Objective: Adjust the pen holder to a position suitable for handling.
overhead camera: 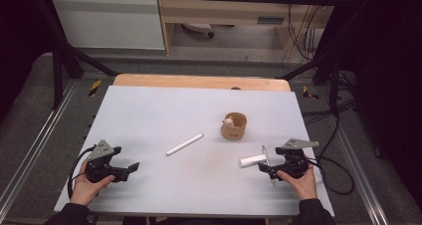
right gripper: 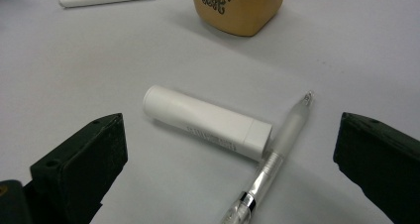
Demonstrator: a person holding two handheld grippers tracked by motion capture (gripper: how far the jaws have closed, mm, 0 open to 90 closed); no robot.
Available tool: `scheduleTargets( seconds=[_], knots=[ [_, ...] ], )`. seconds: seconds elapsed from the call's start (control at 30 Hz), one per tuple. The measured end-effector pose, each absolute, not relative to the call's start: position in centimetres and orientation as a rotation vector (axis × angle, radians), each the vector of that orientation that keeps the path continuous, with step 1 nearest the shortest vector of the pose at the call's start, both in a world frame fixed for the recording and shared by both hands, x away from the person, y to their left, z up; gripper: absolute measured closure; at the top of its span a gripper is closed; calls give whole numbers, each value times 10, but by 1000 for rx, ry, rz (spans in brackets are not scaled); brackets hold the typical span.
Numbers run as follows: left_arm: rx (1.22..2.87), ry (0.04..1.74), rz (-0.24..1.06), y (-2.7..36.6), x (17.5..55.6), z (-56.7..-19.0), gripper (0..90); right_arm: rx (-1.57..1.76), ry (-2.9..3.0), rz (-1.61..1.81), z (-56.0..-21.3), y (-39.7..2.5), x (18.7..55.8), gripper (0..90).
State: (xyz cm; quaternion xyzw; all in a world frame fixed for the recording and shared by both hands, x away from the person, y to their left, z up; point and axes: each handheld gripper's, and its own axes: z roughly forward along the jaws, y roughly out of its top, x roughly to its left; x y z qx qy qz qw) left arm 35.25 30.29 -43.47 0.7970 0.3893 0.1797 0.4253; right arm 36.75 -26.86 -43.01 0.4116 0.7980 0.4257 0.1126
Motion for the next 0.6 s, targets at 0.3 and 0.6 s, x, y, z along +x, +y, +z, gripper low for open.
scheduleTargets(
  seconds=[0.3,0.6],
  knots=[
    [1999,982,454,302,352,-435,64,1168,2355,1244,-419,-252,372,11],
    [2001,989,461,303,353,-435,64,1127,2369,1225,-408,-233,381,14]
  ],
)
